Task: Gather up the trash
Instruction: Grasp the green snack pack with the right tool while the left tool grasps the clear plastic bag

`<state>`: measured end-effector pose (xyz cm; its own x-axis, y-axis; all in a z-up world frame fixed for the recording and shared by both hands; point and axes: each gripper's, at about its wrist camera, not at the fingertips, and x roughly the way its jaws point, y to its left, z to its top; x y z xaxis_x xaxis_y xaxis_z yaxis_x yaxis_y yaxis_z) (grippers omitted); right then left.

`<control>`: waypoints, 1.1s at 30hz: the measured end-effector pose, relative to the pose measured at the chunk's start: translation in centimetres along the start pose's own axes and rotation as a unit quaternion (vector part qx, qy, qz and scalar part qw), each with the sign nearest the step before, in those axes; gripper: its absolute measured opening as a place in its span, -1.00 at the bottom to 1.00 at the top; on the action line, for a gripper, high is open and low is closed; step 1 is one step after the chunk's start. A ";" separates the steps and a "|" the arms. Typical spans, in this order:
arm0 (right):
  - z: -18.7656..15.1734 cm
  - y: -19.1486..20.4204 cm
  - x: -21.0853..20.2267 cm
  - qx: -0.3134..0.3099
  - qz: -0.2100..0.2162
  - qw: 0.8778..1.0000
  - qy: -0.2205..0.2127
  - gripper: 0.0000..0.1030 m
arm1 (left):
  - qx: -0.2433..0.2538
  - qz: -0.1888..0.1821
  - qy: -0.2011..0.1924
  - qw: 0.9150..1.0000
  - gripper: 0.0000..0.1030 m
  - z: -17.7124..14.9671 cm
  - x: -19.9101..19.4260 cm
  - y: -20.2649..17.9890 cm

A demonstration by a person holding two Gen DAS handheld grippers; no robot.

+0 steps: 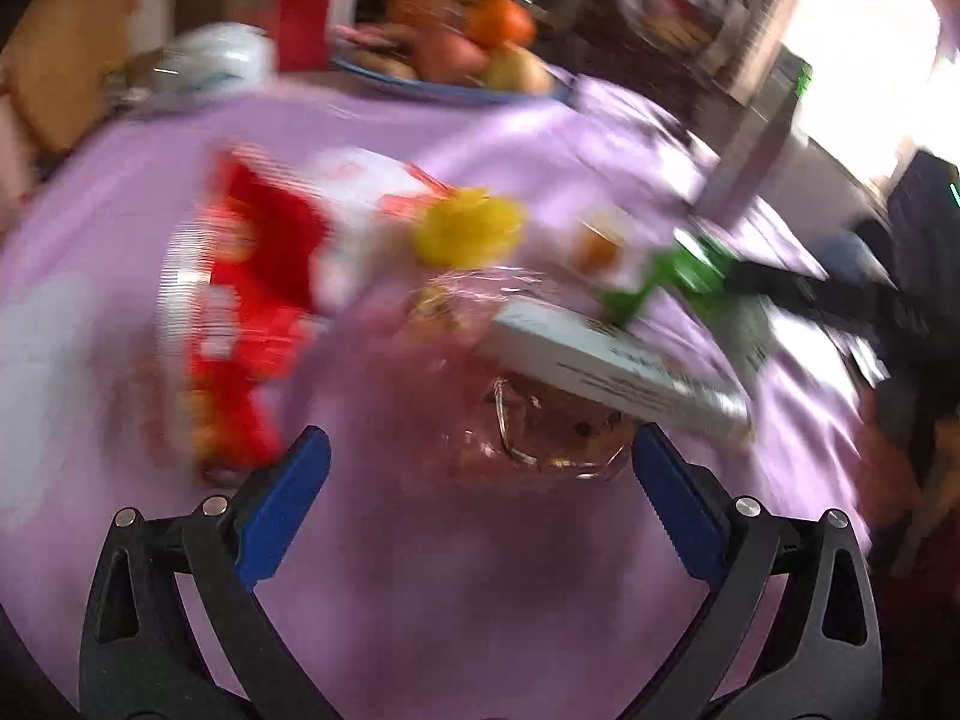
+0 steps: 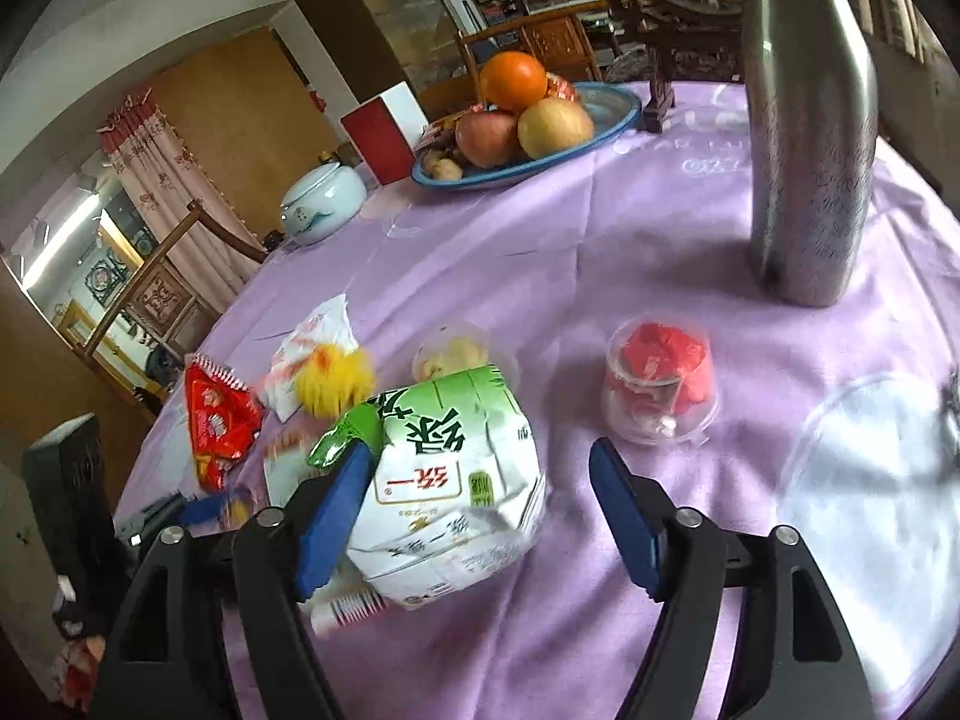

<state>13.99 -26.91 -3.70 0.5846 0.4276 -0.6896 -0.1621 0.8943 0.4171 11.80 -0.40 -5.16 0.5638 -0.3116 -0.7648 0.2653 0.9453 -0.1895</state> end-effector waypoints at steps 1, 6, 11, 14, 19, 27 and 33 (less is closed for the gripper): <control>0.0 0.0 0.1 0.002 0.007 1.000 0.005 0.45 | -0.012 0.011 -0.009 1.000 0.89 0.1 -0.3 0.6; -0.2 0.4 0.3 0.003 0.039 0.999 0.015 -0.12 | -0.081 -0.002 -0.035 0.996 0.89 0.8 -1.0 3.4; -0.3 1.2 0.3 -0.014 0.040 0.999 0.021 -0.10 | -0.065 -0.066 -0.023 0.995 0.89 0.6 -0.9 2.4; -0.6 0.8 1.3 0.006 0.060 0.997 0.049 0.10 | -0.045 -0.064 0.016 0.997 0.89 0.5 0.5 1.3; -0.8 0.5 1.0 0.026 0.078 0.996 0.039 -0.11 | -0.034 -0.065 0.026 0.997 0.86 0.5 1.3 0.8; -0.2 0.9 -0.5 0.006 0.051 0.999 0.001 -0.11 | -0.034 -0.085 -0.036 0.995 0.02 0.7 -1.0 1.1; 0.0 0.6 -1.5 0.006 0.036 0.999 -0.021 -0.12 | -0.033 -0.056 -0.055 0.996 -0.01 0.7 -1.5 1.2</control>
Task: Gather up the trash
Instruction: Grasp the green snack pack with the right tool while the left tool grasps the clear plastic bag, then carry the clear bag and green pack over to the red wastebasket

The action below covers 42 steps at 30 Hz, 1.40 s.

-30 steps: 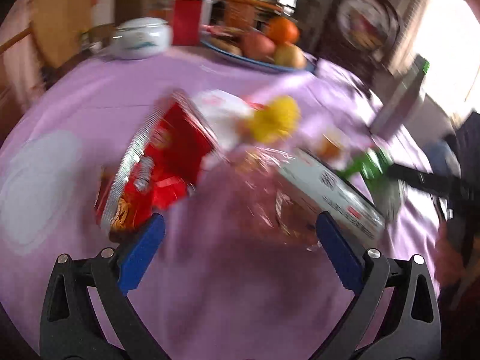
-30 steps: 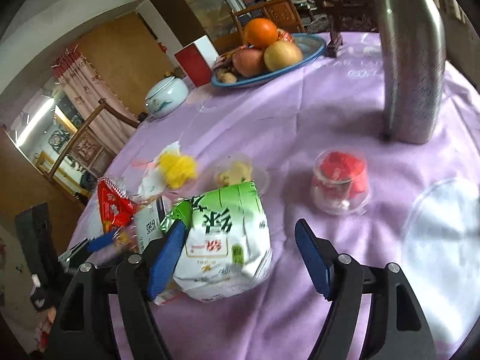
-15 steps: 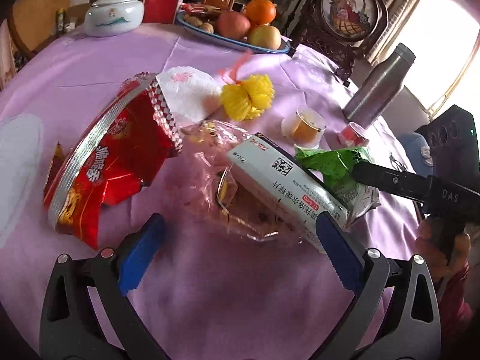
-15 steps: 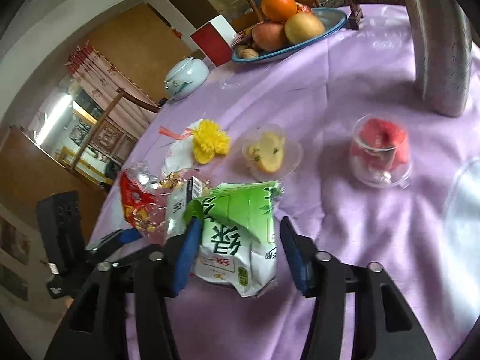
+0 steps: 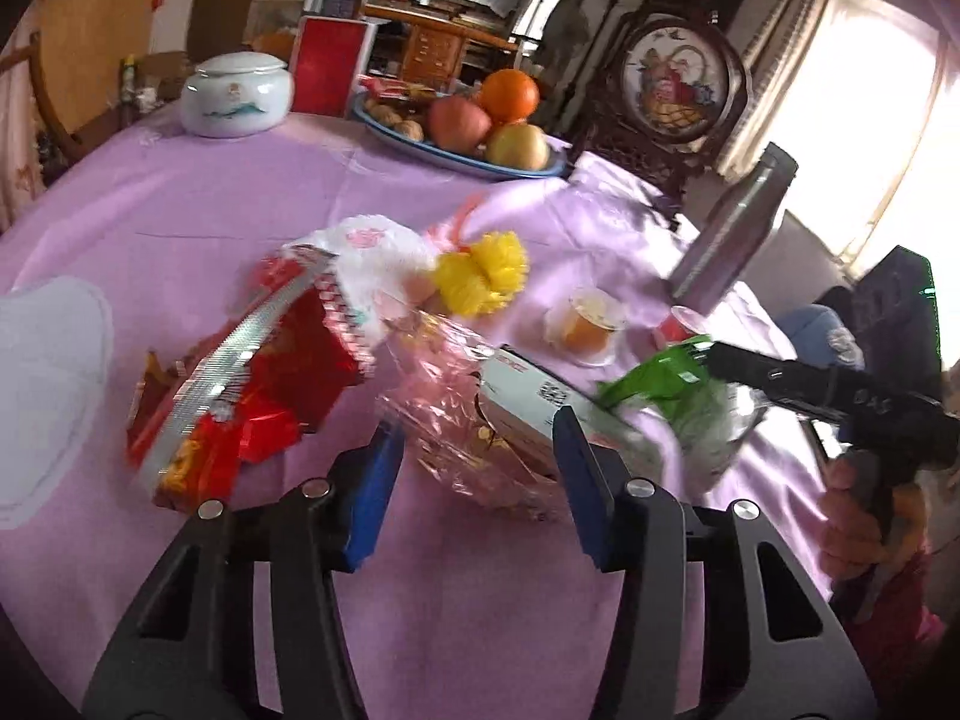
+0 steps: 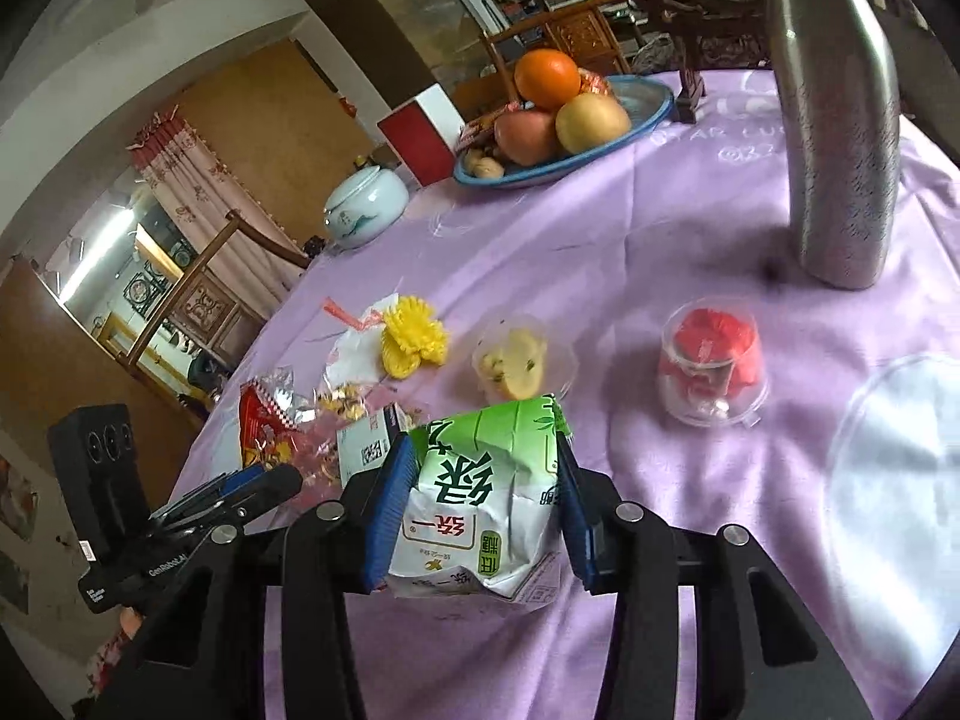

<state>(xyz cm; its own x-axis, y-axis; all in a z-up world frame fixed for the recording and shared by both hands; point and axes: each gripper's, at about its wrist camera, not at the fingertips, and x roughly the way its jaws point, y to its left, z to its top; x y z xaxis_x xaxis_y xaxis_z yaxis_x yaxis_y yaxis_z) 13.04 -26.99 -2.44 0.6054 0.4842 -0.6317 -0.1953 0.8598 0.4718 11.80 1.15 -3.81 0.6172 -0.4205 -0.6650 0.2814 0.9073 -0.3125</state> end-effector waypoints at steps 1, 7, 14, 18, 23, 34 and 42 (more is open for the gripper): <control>0.0 -0.1 -0.3 0.000 -0.002 1.000 -0.004 -0.12 | -0.002 0.005 -0.002 1.000 -0.01 0.0 -0.1 0.1; 0.1 -0.2 -0.8 0.004 0.001 1.000 -0.008 -0.13 | -0.033 -0.006 0.032 0.999 0.56 -0.1 1.2 1.1; -0.1 -0.4 0.0 0.013 -0.002 1.000 0.009 -0.13 | -0.019 0.001 0.057 0.998 0.13 -0.3 2.6 0.6; 0.1 -1.0 0.1 0.028 0.007 1.000 0.011 -0.13 | -0.025 0.004 0.018 1.000 -0.05 0.1 1.0 0.8; 0.4 -0.7 -1.5 0.020 0.007 1.000 -0.022 -0.13 | -0.027 0.007 -0.042 0.999 -0.11 0.9 -3.4 -0.4; 0.3 1.0 -3.5 -0.004 0.035 0.998 -0.051 -0.14 | 0.016 0.092 -0.122 0.988 -0.11 0.7 -13.0 -2.3; -0.2 2.3 -4.0 -0.024 0.059 0.997 -0.053 -0.14 | -0.041 0.136 -0.145 0.979 -0.11 -3.4 -19.0 1.9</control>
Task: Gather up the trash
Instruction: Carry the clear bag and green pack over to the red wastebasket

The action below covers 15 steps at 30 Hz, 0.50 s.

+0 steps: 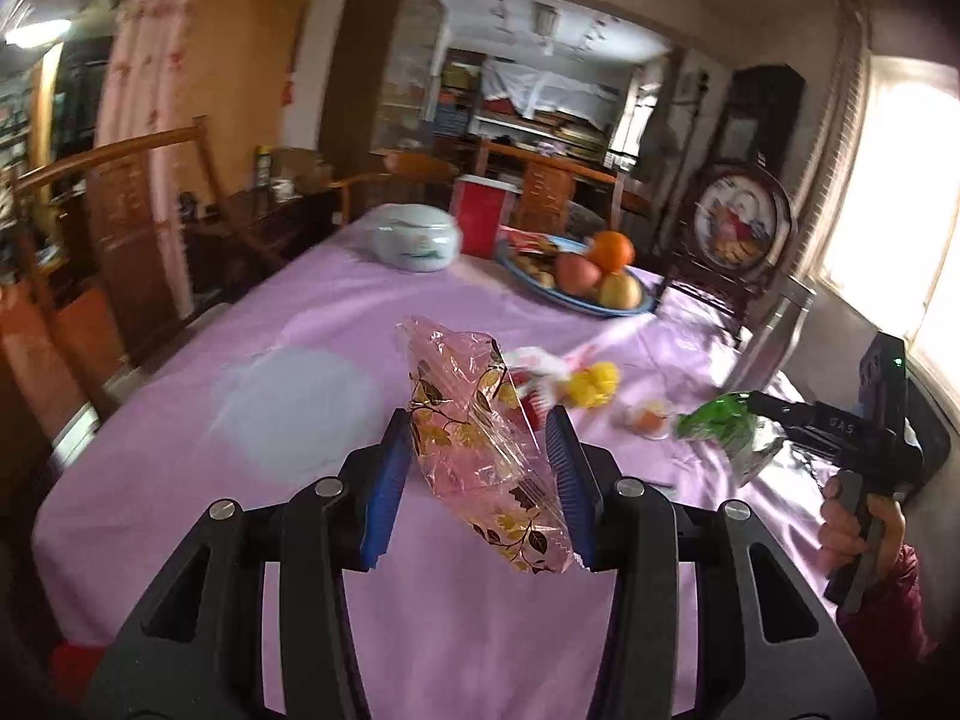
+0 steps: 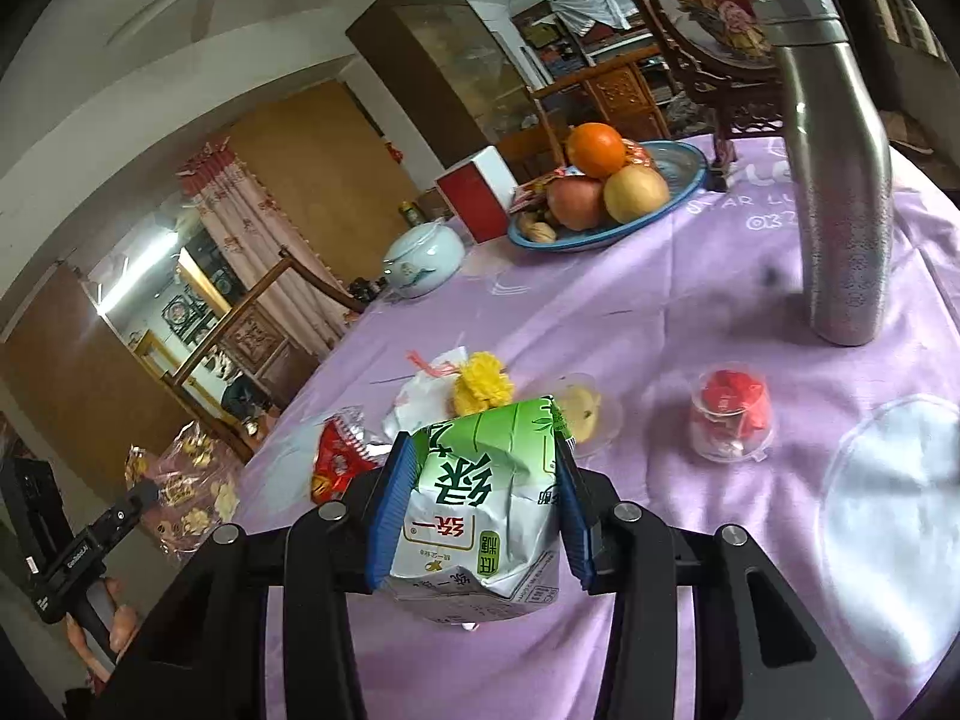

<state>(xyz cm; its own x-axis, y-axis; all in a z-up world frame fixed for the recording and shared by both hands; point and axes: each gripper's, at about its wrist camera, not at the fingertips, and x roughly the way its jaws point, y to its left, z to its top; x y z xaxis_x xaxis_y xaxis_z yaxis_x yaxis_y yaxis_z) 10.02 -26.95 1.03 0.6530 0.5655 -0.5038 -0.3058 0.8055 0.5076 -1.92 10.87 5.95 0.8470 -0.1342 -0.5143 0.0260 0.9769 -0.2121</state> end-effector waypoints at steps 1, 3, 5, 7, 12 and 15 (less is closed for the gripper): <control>-0.1 0.3 0.0 -0.004 0.002 1.000 0.001 -0.14 | -0.007 0.011 -0.003 1.000 -0.11 -0.4 -1.0 1.0; -0.4 0.8 0.0 -0.014 0.006 1.000 0.002 -0.14 | -0.021 0.033 -0.009 0.999 -0.11 -1.1 -2.6 2.9; -0.5 1.3 0.0 -0.021 0.009 1.000 0.002 -0.14 | -0.040 0.054 -0.012 0.998 -0.11 -2.0 -4.4 5.0; -0.8 1.6 0.0 -0.027 0.014 1.000 0.003 -0.14 | -0.061 0.072 -0.015 0.995 -0.11 -3.1 -6.1 7.3; -1.4 2.7 0.7 -0.038 0.026 0.999 0.016 -0.14 | -0.119 0.140 -0.021 0.983 -0.11 -6.8 -11.5 13.9; -1.9 3.7 0.9 -0.040 0.037 0.998 0.019 -0.14 | -0.158 0.179 -0.024 0.971 -0.11 -9.6 -14.5 17.8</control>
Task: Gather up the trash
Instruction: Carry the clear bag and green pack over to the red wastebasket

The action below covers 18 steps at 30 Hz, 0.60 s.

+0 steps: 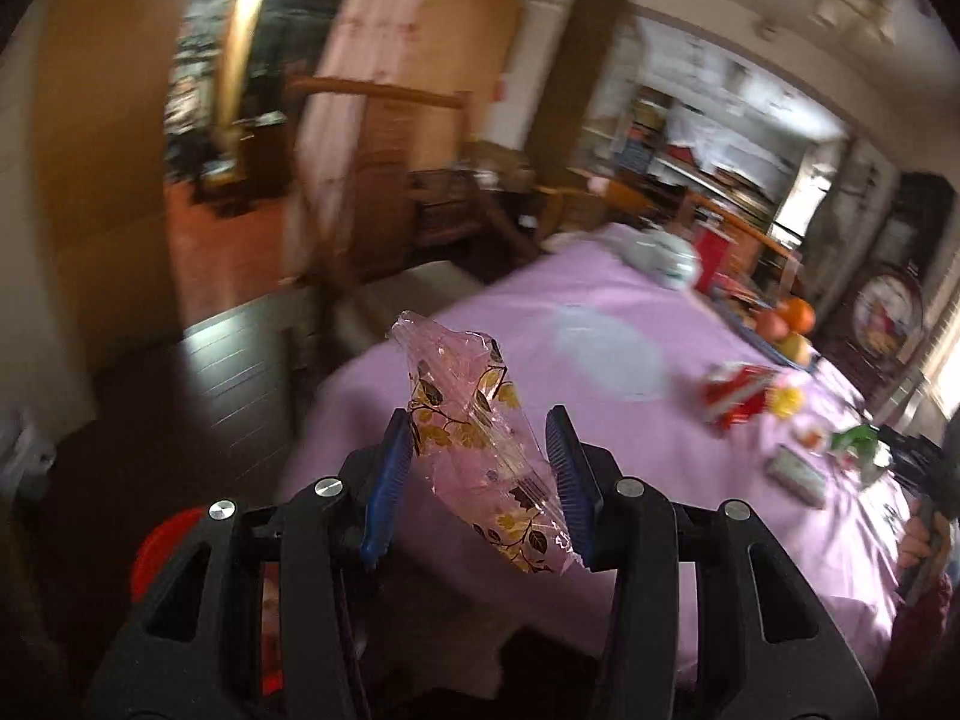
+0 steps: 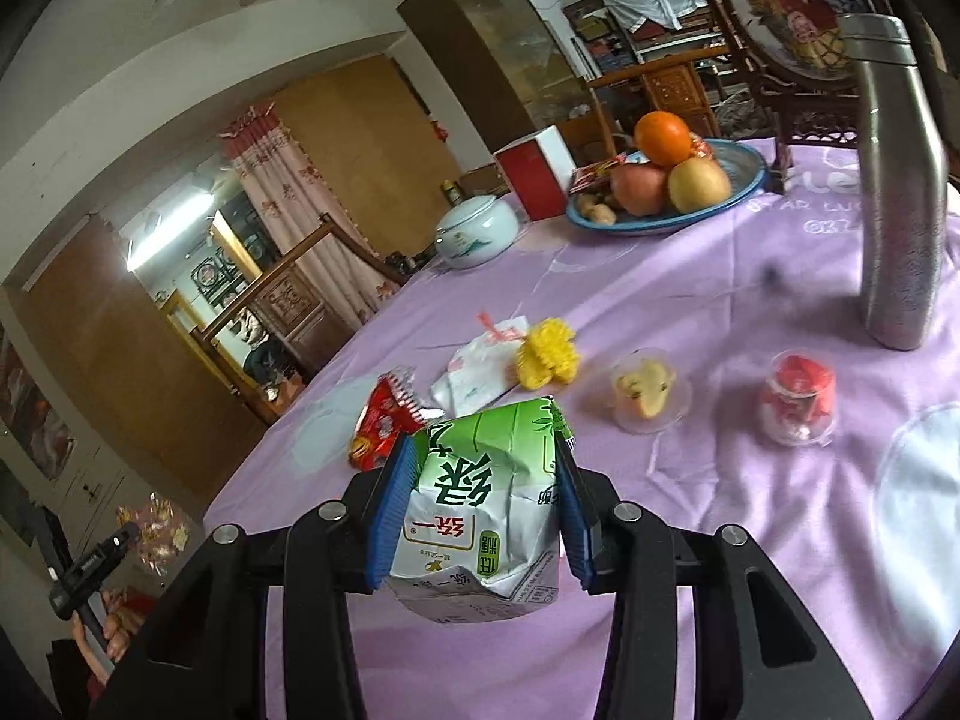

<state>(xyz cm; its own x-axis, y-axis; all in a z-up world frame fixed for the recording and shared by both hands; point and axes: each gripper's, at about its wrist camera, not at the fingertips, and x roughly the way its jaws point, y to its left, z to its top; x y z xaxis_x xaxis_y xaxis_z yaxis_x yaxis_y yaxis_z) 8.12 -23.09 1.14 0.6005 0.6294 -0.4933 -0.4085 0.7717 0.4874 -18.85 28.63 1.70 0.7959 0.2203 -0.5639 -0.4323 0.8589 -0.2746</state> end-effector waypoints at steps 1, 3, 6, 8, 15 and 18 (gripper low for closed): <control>-0.2 0.6 0.1 -0.003 0.006 1.000 -0.001 -0.14 | -0.008 0.007 0.001 1.000 -0.11 -0.3 -0.2 1.1; -0.5 2.0 0.3 -0.008 0.020 1.000 -0.003 -0.14 | -0.034 0.032 0.011 0.999 -0.11 -1.3 -0.6 4.4; -1.0 4.9 1.4 -0.017 0.045 0.999 0.006 -0.14 | -0.059 0.056 0.030 0.996 -0.11 -2.9 -0.5 8.2; -1.3 7.2 2.6 -0.025 0.064 0.997 0.020 -0.14 | -0.066 0.069 0.040 0.995 -0.11 -3.8 -0.2 10.0; -2.7 15.8 6.2 -0.069 0.120 0.988 0.066 -0.14 | -0.084 0.095 0.068 0.990 -0.05 -7.0 1.4 14.2; -3.5 19.4 7.4 -0.088 0.142 0.982 0.084 -0.15 | -0.101 0.104 0.086 0.986 0.09 -8.3 2.4 16.3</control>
<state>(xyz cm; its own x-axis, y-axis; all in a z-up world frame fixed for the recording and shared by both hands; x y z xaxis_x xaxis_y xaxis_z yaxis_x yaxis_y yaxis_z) 2.27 -3.15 4.43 0.3296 0.8163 -0.4743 -0.6650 0.5574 0.4971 -27.54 39.30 -10.58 0.6047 0.2854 -0.7436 -0.6677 0.6905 -0.2781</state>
